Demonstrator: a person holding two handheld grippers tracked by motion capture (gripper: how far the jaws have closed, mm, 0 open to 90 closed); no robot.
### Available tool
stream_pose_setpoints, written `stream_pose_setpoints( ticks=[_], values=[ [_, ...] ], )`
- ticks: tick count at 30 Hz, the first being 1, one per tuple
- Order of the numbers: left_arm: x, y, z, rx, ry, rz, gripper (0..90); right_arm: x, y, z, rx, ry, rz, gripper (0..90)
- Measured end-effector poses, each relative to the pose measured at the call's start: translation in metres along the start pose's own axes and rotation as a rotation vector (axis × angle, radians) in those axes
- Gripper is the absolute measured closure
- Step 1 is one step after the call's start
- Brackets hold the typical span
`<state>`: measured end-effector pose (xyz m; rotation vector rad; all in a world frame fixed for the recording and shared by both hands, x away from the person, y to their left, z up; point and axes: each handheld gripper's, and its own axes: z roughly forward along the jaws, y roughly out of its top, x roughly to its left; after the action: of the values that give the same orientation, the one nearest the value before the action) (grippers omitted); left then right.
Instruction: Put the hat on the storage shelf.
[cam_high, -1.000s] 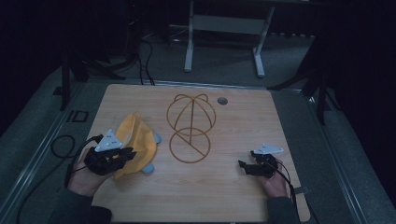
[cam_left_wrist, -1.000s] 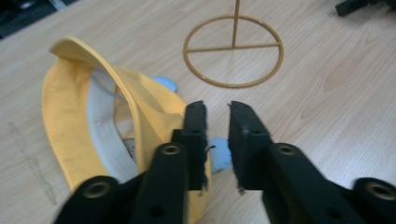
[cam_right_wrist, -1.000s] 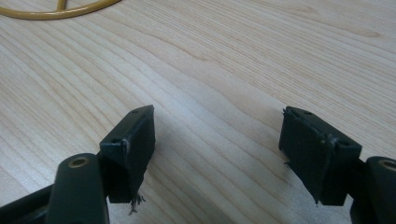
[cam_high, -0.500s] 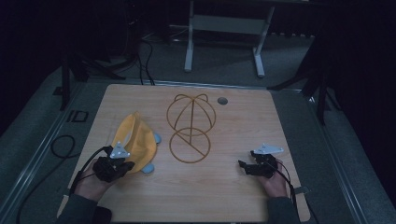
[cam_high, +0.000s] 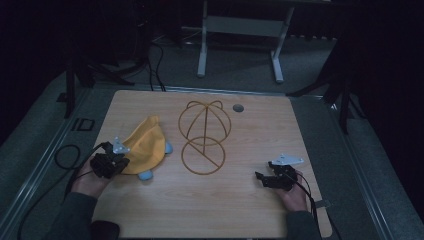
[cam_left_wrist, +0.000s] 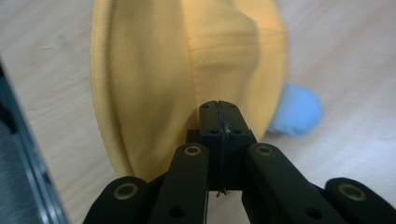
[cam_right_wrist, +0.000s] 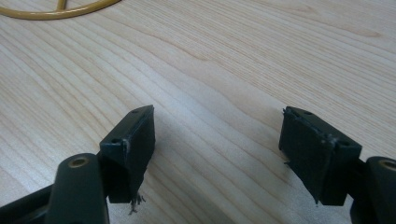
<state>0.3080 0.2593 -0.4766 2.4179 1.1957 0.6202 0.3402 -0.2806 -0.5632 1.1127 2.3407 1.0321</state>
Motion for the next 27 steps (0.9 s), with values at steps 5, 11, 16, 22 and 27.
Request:
stream_pose_setpoints(
  ticks=[5, 11, 16, 22, 27],
  values=[
    [0.006, 0.000, 0.007, -0.011, -0.044, -0.025, 84.7, 0.000, 0.000, 0.000, 0.000, 0.000, 0.001, 26.8],
    [-0.011, -0.007, 0.012, -0.030, -0.123, 0.014, 79.6, 0.000, 0.000, 0.000, 0.000, 0.000, 0.000, 26.8],
    [-0.021, -0.010, 0.021, -0.011, -0.154, 0.041, 77.6, 0.000, 0.000, 0.000, 0.000, 0.000, 0.000, 26.8],
    [-0.026, -0.011, 0.031, 0.002, -0.202, 0.054, 70.6, 0.000, 0.000, 0.000, 0.000, 0.000, 0.001, 26.8],
    [-0.028, -0.011, 0.038, 0.019, -0.212, 0.070, 62.5, 0.000, 0.000, 0.000, 0.000, 0.000, 0.000, 26.8]
  ],
)
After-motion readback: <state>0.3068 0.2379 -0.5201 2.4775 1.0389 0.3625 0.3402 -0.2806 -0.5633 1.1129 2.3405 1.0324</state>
